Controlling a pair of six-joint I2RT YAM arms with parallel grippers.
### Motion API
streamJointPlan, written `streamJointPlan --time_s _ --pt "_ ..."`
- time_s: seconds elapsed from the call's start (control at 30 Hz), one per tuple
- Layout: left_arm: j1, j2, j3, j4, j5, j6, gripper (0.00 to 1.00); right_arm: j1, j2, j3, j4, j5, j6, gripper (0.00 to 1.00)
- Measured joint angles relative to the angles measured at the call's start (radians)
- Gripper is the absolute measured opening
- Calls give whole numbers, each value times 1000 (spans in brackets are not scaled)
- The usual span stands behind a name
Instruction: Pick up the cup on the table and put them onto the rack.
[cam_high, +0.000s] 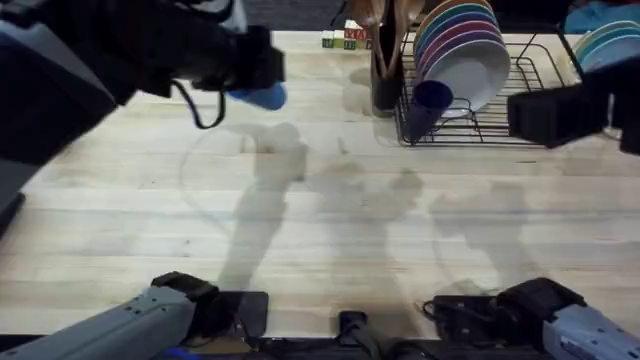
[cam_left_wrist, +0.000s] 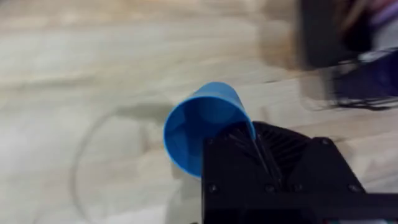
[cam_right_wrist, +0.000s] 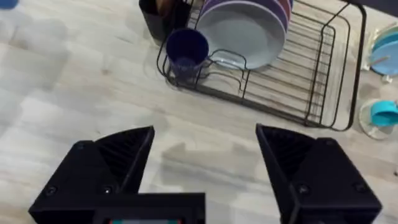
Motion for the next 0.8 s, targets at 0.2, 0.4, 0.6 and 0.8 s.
streamJointPlan --time_s 0.2,0.4,0.6,0.8 --pt "-131 0 0 107 12 36 41 0 -11 0 -72 2 8 994" --pt "-237 44 21 160 15 55 41 0 -11 0 -104 76 80 994" --pt "-300 153 138 152 19 73 41 0 -11 0 -124 92 99 994" --pt "-357 246 284 101 21 102 41 0 -11 0 -153 100 110 994"
